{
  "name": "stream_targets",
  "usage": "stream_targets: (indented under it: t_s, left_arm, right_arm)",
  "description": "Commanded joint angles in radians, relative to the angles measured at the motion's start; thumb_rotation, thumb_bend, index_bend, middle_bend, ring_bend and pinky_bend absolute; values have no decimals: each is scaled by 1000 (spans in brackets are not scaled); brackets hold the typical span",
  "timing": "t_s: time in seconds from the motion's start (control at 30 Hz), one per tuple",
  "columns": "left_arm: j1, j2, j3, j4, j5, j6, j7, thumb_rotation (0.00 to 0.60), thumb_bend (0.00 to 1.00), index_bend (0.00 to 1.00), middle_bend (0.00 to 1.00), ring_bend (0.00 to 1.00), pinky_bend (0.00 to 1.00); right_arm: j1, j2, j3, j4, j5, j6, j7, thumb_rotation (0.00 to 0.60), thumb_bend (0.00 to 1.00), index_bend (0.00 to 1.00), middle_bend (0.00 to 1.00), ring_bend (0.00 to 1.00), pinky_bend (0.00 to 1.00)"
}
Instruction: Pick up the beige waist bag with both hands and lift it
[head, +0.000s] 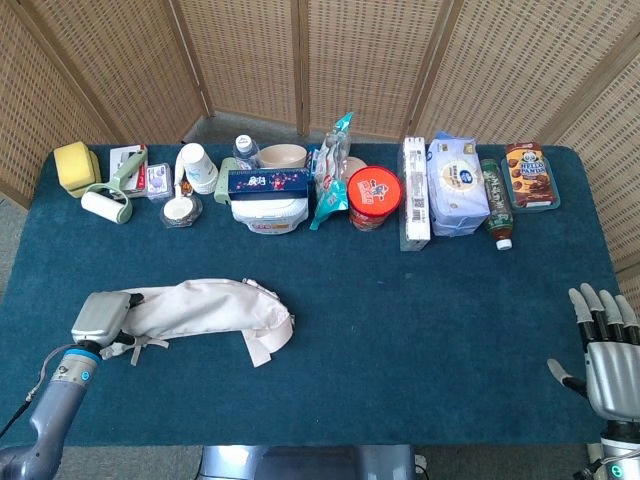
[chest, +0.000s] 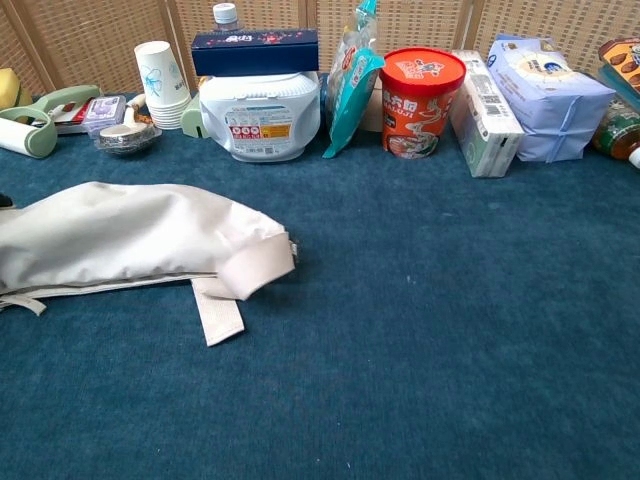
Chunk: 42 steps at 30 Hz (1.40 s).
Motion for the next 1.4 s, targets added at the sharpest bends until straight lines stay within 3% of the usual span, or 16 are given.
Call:
stream_targets:
  t_s: [0.03, 0.13, 0.3, 0.6, 0.9, 1.4]
  left_arm:
    - [-3, 31, -3, -39, 97, 31, -68, 600, 61, 557, 588, 604, 738]
    - [-14, 80, -7, -105, 205, 68, -108, 600, 61, 557, 588, 602, 738]
    - [-54, 148, -39, -240, 245, 73, -58, 600, 62, 557, 588, 599, 738]
    - [-171, 161, -126, -438, 100, 13, 140, 600, 61, 557, 588, 595, 738]
    - [-271, 107, -185, -571, -14, 62, 323, 600, 61, 557, 588, 595, 738]
    - [-342, 46, -238, -710, -21, 196, 424, 600, 62, 581, 609, 620, 738]
  right_arm:
    - [8, 0, -12, -2, -16, -17, -2, 600, 0, 0, 0, 0, 0]
    - [26, 3, -35, -12, -28, -70, 23, 600, 0, 0, 0, 0, 0]
    - [62, 17, -55, -30, -35, -154, 46, 600, 0, 0, 0, 0, 0]
    - [157, 83, -47, -177, -37, -297, 79, 600, 0, 0, 0, 0, 0]
    - [258, 105, -13, -301, 44, -450, 90, 600, 0, 0, 0, 0, 0]
    - [365, 122, 19, -359, 174, -626, 249, 600, 0, 0, 0, 0, 0]
